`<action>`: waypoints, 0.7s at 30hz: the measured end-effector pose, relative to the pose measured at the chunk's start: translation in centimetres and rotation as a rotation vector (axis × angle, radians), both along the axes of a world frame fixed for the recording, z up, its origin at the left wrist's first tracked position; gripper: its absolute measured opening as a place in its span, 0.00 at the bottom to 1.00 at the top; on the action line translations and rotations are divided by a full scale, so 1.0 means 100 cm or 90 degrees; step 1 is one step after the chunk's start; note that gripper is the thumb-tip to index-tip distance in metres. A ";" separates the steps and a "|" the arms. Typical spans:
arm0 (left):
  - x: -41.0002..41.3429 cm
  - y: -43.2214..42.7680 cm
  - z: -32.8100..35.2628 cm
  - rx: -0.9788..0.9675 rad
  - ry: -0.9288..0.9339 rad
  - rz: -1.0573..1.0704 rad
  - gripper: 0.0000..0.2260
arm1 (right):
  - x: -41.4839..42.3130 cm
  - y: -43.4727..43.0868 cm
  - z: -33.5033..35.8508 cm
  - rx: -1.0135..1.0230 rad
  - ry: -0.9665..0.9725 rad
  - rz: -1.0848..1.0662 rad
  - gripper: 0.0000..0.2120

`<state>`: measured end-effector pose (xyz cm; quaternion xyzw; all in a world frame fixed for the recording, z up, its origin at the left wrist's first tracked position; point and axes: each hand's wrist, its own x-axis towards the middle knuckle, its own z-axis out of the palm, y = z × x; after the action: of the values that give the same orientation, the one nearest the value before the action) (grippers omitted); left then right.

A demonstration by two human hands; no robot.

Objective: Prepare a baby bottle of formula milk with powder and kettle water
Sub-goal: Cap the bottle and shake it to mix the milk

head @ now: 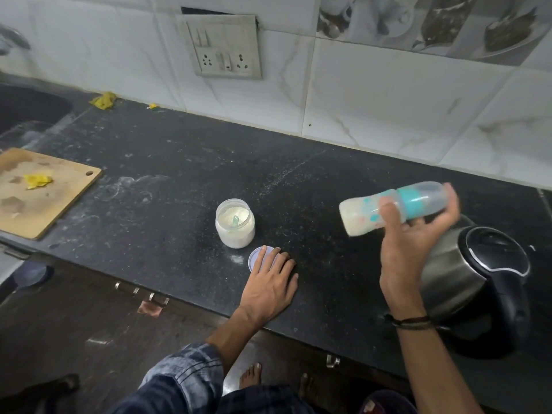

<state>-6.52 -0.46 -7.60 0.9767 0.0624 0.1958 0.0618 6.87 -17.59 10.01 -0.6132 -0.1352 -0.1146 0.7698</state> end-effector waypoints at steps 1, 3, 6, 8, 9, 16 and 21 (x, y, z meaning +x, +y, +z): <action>-0.001 0.001 0.000 0.001 0.002 0.000 0.16 | -0.001 0.003 0.002 -0.010 0.008 0.015 0.40; -0.002 0.001 -0.001 -0.001 0.008 -0.004 0.16 | -0.004 0.002 -0.004 -0.132 0.012 0.113 0.40; 0.000 0.001 -0.001 -0.001 0.008 -0.001 0.17 | -0.002 -0.003 -0.002 -0.042 0.016 0.034 0.39; 0.000 0.000 -0.001 0.004 0.008 0.003 0.16 | 0.003 -0.003 0.000 0.010 0.020 -0.014 0.39; -0.001 0.001 -0.001 0.006 0.010 0.001 0.17 | 0.002 -0.001 0.002 -0.034 0.017 0.019 0.39; -0.001 0.000 0.002 0.008 0.009 0.006 0.16 | 0.009 -0.002 -0.005 -0.003 0.031 -0.006 0.38; 0.000 0.000 0.004 0.009 0.015 0.003 0.17 | 0.006 -0.006 -0.014 -0.057 0.023 0.033 0.38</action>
<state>-6.49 -0.48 -7.22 0.9791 0.0639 0.1852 0.0539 7.50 -18.23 8.62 -0.6453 -0.1417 -0.0773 0.7467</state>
